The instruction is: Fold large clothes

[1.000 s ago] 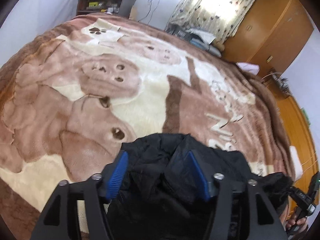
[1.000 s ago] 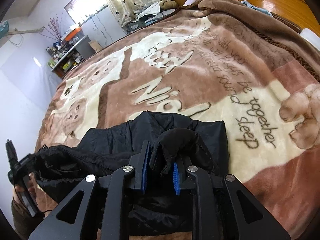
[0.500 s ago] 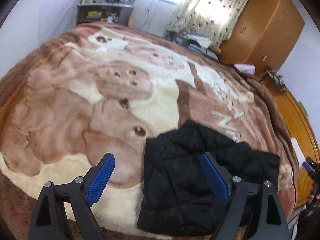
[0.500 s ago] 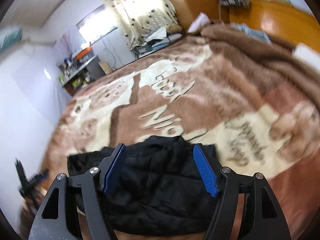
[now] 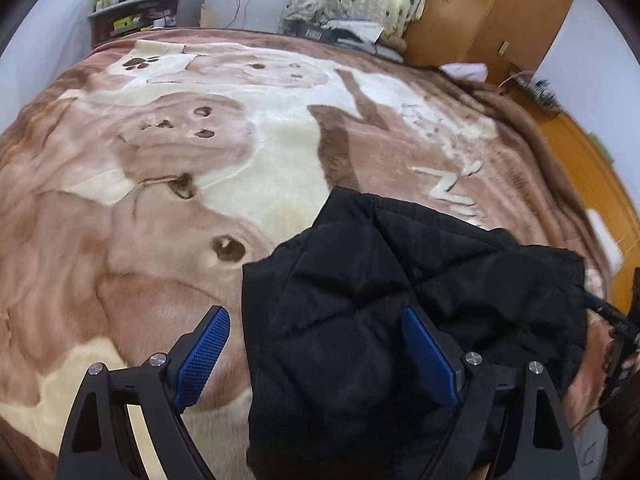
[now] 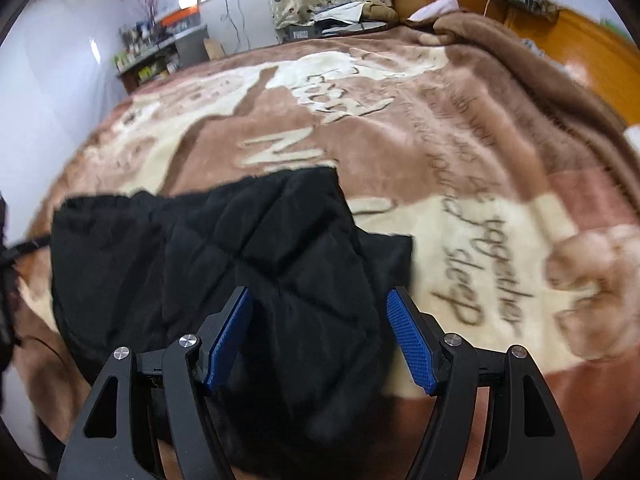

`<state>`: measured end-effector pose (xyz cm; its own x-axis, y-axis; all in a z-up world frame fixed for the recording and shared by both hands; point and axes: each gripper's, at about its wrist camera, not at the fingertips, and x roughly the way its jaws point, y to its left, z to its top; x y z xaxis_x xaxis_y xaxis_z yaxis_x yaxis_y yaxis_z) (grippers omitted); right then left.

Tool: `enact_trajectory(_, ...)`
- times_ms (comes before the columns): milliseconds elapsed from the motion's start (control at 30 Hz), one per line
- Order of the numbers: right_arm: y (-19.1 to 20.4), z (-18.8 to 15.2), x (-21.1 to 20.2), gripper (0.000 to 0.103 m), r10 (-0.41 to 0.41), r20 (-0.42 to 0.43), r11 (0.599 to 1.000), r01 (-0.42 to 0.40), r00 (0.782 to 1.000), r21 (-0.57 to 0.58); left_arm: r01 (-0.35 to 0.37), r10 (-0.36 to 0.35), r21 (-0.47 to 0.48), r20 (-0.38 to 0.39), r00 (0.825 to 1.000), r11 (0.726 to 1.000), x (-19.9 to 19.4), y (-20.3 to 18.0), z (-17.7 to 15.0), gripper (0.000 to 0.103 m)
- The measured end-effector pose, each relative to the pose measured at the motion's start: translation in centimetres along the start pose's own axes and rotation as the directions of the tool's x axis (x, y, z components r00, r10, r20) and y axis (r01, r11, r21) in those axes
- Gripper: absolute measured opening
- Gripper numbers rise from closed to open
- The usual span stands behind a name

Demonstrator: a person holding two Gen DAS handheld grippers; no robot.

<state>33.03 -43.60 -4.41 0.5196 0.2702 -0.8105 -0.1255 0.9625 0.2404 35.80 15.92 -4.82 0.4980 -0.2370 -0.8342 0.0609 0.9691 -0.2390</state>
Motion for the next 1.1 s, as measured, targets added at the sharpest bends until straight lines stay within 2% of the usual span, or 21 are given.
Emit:
enact_trajectory(233,0.2,2.7,4.1,0.072,0.021,-0.08,1.0,-0.021,0.997,-0.005,-0.012,0.012,0.002,-0.036,0.999,1.0,3.2,-1.2,1.9,0.086)
enact_trajectory(300,0.0,2.7,4.2,0.072,0.047,-0.072,0.999,-0.046,0.996,0.014,0.016,-0.017,-0.017,-0.048,0.999,1.0,3.7,-1.3,2.0,0.069)
enact_trajectory(333,-0.2,2.6,4.1,0.065,0.062,-0.061,0.997,-0.06,0.996,0.04,0.014,-0.016,-0.023,-0.059,0.998,1.0,4.0,-1.4,2.0,0.064)
enact_trajectory(367,-0.3,2.6,4.1,0.055,0.065,-0.059,0.997,-0.062,0.996,0.053,-0.007,0.006,-0.014,-0.069,0.998,1.0,4.2,-1.6,2.0,0.055)
enact_trajectory(400,-0.4,2.4,3.8,0.051,0.079,-0.052,0.995,-0.076,0.996,0.064,-0.016,0.016,-0.004,-0.073,0.997,1.0,4.3,-1.8,2.0,0.049)
enact_trajectory(467,-0.2,2.3,3.2,0.025,0.076,-0.036,0.996,-0.074,0.996,0.045,-0.03,0.03,0.017,-0.048,0.998,0.999,3.6,-2.3,2.0,0.031)
enact_trajectory(533,0.4,2.1,1.7,0.018,0.05,0.019,0.999,-0.051,0.999,0.01,-0.031,0.031,-0.003,-0.007,0.999,1.0,2.2,-2.0,2.2,0.026)
enact_trajectory(633,0.5,2.0,-1.7,0.016,0.064,0.15,0.998,-0.067,0.987,0.011,-0.002,0.004,-0.048,0.052,0.999,0.999,0.6,-1.3,2.4,0.026)
enact_trajectory(700,0.7,2.0,-2.4,0.016,0.058,0.174,0.998,-0.062,0.983,0.018,-0.014,0.015,-0.026,0.058,0.998,1.0,0.8,-1.8,2.5,0.026)
enact_trajectory(800,0.2,2.3,0.3,0.016,0.001,0.098,0.999,-0.005,0.995,0.046,-0.059,0.059,-0.027,0.001,0.998,0.998,3.6,-1.9,2.8,0.03)
enact_trajectory(867,-0.1,2.4,3.2,0.017,-0.046,0.011,0.997,0.045,0.999,0.064,-0.116,0.115,-0.023,-0.03,0.993,0.993,5.7,-2.1,3.0,0.039)
enact_trajectory(1000,-0.5,2.3,7.2,0.021,-0.107,-0.108,0.992,0.114,0.988,0.06,-0.216,0.223,0.09,-0.073,0.972,0.972,8.6,-3.6,2.7,0.044)
enact_trajectory(1100,-0.1,2.0,9.4,0.025,-0.153,-0.165,0.988,0.153,0.974,-0.009,-0.234,0.25,0.134,-0.118,0.961,0.963,10.2,-4.0,2.6,0.045)
